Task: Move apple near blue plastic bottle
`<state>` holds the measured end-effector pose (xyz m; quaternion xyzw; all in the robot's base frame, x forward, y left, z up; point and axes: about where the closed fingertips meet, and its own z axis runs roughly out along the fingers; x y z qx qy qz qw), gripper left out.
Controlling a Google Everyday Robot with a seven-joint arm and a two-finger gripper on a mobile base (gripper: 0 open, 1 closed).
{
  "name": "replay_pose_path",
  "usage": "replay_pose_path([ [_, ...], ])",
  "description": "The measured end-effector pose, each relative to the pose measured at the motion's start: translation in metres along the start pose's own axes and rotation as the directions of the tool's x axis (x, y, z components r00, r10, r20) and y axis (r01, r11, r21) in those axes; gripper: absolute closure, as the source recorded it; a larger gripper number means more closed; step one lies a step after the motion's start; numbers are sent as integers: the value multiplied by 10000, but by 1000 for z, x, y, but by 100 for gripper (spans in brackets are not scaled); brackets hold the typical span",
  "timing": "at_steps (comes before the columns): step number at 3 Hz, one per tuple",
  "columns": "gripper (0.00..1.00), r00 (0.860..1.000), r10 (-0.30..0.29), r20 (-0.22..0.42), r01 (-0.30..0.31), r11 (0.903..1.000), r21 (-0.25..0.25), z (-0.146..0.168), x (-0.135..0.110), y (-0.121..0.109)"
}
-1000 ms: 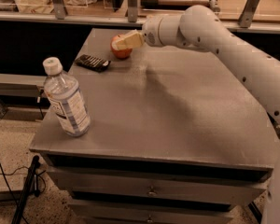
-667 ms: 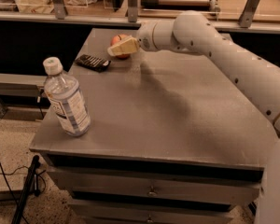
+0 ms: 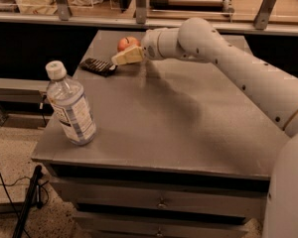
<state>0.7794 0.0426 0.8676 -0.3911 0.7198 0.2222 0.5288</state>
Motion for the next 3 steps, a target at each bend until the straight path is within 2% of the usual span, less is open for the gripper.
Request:
replay_pose_path([
  [1, 14, 9999, 101, -111, -101, 9999, -21, 5, 5, 2],
  [3, 61, 9993, 342, -160, -342, 9994, 14, 7, 10, 2],
])
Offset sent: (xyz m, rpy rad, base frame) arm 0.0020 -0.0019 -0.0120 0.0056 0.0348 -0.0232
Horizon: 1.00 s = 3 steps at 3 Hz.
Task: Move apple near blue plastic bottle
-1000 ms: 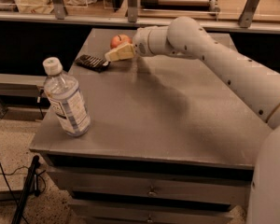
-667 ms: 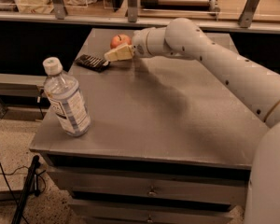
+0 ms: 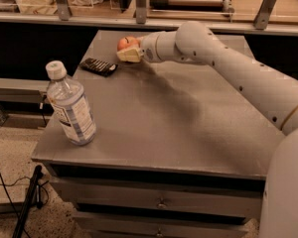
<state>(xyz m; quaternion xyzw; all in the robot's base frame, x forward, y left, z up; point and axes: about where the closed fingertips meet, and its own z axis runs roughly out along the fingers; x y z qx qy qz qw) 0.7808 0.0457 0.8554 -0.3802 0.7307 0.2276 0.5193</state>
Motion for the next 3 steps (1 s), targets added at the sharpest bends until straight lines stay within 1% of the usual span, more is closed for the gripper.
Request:
replay_pose_path([
  [1, 83, 9995, 264, 195, -266, 9996, 100, -11, -6, -11],
  [2, 100, 9997, 256, -40, -254, 9986, 462, -59, -27, -33],
  [3, 100, 9996, -14, -292, 34, 9976, 691, -135, -44, -28],
])
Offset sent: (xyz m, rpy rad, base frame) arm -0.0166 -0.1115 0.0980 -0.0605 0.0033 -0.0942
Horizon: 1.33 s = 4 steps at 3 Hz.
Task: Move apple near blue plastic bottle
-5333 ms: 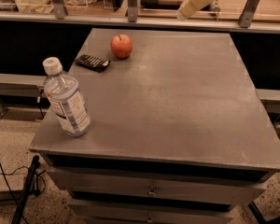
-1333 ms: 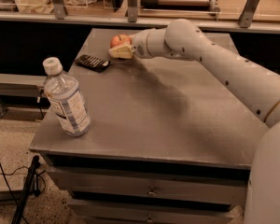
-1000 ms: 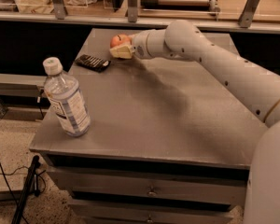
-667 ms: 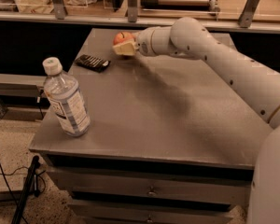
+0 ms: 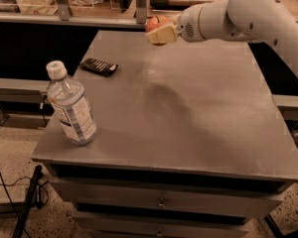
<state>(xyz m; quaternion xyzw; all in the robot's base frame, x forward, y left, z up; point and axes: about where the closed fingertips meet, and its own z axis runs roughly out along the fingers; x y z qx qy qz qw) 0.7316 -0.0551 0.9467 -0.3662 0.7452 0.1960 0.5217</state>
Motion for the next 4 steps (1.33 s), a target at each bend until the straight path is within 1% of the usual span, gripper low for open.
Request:
replay_pose_path([
  [1, 100, 10000, 0, 0, 0, 10000, 0, 0, 0, 0],
  [2, 100, 9996, -208, 204, 217, 9986, -482, -6, 2, 13],
  [3, 100, 9955, -549, 769, 700, 9749, -2113, -37, 16, 70],
  [4, 100, 9873, -1143, 1106, 1465, 9242, -3527, -61, 34, 130],
])
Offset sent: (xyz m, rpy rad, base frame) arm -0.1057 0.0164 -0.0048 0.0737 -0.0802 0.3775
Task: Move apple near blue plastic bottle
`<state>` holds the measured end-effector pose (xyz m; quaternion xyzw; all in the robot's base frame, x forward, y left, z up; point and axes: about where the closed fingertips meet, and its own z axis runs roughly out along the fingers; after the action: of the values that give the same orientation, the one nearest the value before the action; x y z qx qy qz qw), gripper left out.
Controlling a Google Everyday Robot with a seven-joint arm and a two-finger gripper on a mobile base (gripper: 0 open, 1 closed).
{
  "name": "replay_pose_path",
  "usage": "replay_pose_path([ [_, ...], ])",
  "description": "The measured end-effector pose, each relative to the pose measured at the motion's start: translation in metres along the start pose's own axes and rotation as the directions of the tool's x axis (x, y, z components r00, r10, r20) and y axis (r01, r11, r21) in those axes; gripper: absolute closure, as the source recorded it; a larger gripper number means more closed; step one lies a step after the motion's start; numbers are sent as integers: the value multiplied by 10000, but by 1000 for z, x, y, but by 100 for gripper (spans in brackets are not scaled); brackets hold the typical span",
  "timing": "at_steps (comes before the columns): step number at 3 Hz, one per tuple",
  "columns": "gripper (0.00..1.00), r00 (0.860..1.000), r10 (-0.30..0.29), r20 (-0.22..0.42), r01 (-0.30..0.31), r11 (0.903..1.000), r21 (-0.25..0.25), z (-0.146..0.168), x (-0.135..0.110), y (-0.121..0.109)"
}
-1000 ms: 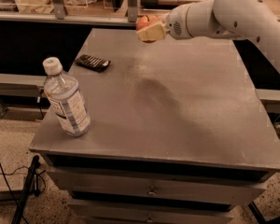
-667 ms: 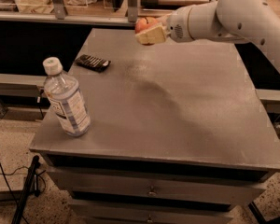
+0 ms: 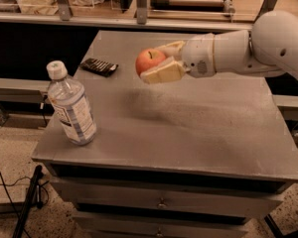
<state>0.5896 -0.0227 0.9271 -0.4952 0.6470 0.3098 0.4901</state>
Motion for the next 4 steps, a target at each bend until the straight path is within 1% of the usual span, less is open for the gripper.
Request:
replay_pose_path([
  [1, 100, 9978, -643, -189, 620, 9927, -1036, 4, 6, 47],
  [2, 100, 9934, -1099, -339, 1024, 9794, -1738, 12, 12, 78],
  [3, 100, 9938, -1107, -120, 1041, 9621, -2520, 26, 19, 104],
  [4, 100, 9940, -1087, 73, 1058, 9477, -3011, 37, 27, 117],
])
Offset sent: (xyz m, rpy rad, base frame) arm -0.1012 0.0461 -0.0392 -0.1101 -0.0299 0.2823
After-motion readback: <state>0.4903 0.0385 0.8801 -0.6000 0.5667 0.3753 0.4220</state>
